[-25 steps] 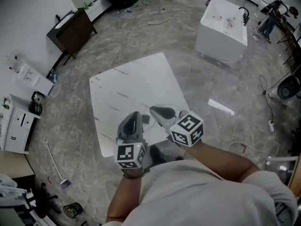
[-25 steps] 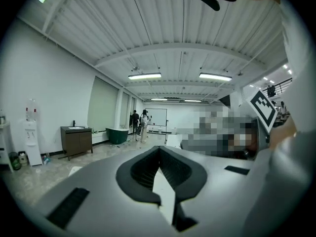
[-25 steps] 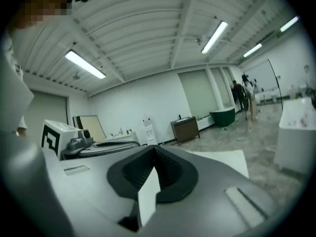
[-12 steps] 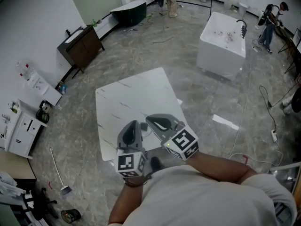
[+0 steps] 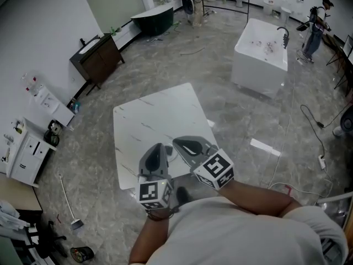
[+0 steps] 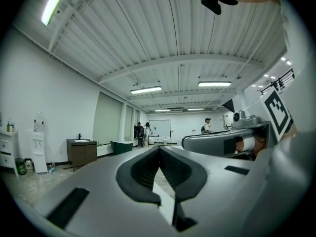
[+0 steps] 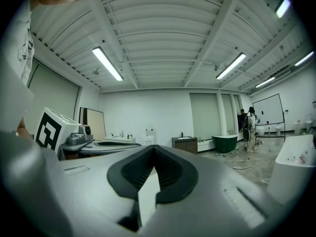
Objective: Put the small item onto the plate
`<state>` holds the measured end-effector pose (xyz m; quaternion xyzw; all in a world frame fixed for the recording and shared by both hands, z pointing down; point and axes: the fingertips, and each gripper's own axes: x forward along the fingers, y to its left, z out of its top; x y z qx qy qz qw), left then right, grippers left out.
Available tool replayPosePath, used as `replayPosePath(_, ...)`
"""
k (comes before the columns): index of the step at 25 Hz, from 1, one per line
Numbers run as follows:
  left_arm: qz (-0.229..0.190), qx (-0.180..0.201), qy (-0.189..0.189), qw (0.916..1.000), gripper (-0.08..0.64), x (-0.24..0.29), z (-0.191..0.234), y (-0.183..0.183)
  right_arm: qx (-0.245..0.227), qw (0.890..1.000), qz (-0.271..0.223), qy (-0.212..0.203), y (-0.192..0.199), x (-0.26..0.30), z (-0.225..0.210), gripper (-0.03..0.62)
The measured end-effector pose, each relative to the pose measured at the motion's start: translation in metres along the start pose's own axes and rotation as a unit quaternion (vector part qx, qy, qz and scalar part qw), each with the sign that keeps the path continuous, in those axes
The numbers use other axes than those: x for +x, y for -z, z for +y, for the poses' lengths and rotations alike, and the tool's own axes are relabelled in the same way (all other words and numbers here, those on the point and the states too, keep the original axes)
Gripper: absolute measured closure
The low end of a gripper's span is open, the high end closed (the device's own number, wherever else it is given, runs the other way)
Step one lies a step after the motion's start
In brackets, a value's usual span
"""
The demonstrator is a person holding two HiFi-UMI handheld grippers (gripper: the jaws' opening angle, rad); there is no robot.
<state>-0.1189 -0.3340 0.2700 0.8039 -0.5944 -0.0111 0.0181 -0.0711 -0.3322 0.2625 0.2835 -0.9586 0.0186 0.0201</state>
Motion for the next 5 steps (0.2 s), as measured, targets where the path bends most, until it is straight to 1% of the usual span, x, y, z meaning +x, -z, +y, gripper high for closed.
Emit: replayPosePath(5,-0.004,0.002,-0.001,1.0000,0.554,-0.0052,-0.0039,-0.0004,0.001,1.000,0.000,0.002,-0.0004,-0.0065,0.0025,0.591)
